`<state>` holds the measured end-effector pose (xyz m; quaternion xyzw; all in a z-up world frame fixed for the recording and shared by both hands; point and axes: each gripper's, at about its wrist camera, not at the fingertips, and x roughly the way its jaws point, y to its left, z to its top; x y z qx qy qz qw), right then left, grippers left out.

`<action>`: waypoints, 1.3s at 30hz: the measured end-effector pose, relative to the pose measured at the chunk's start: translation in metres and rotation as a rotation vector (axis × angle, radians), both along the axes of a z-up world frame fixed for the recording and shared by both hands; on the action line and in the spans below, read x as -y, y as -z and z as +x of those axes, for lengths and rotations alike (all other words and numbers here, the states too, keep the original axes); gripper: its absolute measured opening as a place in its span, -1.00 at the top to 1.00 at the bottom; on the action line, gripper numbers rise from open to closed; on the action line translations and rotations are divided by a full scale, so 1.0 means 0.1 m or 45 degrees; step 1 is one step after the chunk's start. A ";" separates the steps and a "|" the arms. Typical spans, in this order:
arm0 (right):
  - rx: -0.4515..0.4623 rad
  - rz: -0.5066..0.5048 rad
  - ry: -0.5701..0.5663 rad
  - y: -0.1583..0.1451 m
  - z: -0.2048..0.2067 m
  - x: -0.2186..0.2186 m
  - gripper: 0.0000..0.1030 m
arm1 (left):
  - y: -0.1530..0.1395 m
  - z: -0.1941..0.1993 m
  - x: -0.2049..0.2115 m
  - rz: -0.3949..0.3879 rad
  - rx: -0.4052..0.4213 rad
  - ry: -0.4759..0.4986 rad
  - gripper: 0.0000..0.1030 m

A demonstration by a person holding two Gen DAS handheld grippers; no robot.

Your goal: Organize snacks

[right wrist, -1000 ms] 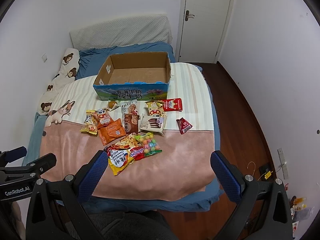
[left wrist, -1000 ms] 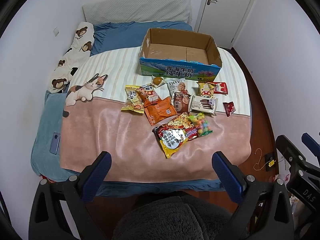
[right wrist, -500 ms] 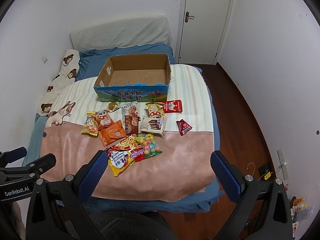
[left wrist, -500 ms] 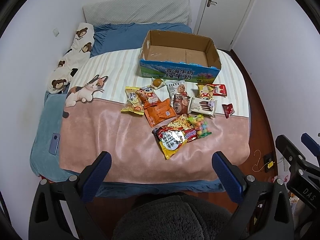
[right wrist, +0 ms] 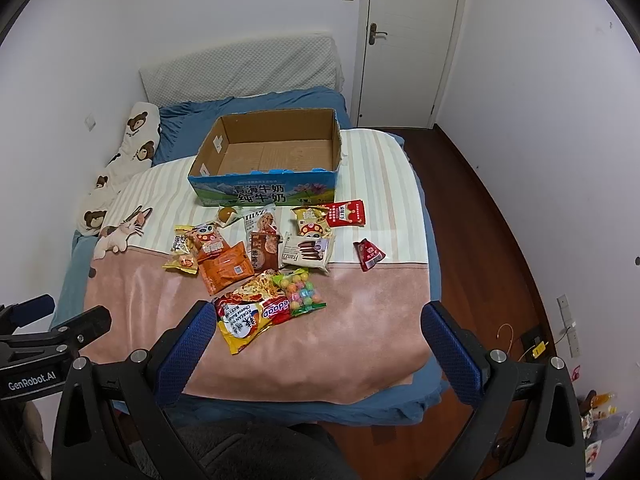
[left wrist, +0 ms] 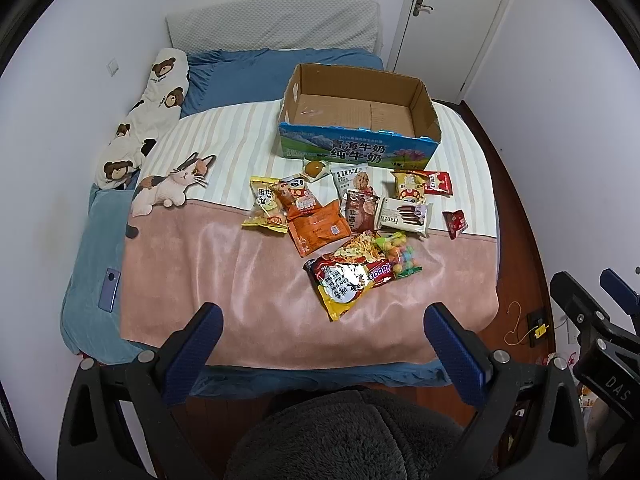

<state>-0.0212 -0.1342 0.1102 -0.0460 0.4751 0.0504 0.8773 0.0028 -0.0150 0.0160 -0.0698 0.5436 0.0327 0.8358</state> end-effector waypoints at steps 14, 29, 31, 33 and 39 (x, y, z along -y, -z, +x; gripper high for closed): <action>0.008 0.012 -0.007 -0.02 -0.03 0.00 -1.00 | -0.01 -0.03 -0.01 0.004 0.014 -0.003 -1.00; 0.006 0.020 -0.007 -0.03 -0.02 -0.01 -1.00 | -0.03 -0.03 -0.04 0.003 0.007 -0.002 -1.00; 0.008 0.020 -0.007 -0.03 -0.02 0.00 -1.00 | -0.03 -0.03 -0.04 0.002 0.008 -0.005 -1.00; 0.010 0.022 -0.005 -0.04 -0.02 -0.01 -1.00 | -0.03 -0.03 -0.03 0.002 0.008 -0.005 -1.00; -0.037 0.077 0.026 0.10 0.14 0.03 -1.00 | 0.00 0.01 -0.08 0.031 0.027 -0.031 -1.00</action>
